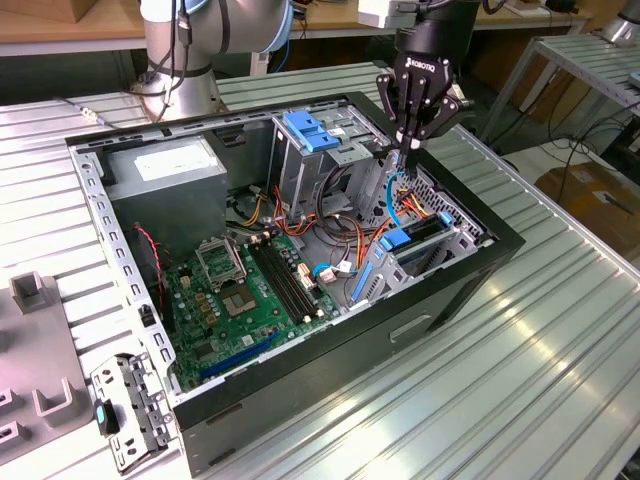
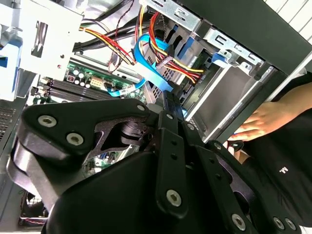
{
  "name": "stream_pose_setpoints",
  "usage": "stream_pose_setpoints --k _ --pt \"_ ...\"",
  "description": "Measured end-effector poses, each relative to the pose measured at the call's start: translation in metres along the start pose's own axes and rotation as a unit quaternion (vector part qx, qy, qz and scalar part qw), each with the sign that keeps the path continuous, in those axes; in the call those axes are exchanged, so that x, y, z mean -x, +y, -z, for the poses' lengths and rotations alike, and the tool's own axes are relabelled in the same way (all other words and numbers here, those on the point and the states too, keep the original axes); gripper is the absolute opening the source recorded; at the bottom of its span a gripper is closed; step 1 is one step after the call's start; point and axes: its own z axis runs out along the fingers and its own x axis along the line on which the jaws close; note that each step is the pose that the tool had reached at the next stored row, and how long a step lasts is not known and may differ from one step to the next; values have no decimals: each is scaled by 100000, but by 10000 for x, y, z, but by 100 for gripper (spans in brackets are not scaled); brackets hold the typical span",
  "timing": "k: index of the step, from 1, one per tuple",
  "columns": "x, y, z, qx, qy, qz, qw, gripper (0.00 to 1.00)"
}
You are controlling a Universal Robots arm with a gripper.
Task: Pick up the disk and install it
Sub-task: 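Insert the second disk wire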
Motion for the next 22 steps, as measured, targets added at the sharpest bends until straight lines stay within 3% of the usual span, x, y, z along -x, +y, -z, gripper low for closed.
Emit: stream_pose_setpoints --k 3,10,15,20,21,22 --pt "0 0 -1 -1 24 -2 100000 11" --pt "15 -7 -28 -18 471 -7 99999 11" --pt "26 -22 -28 -31 1557 -88 99988 11" --pt "33 -23 -26 -37 2169 -144 99976 17" --pt "36 -23 -24 -37 2308 -169 99973 24" --pt "40 -23 -22 -33 2384 -183 99971 24"
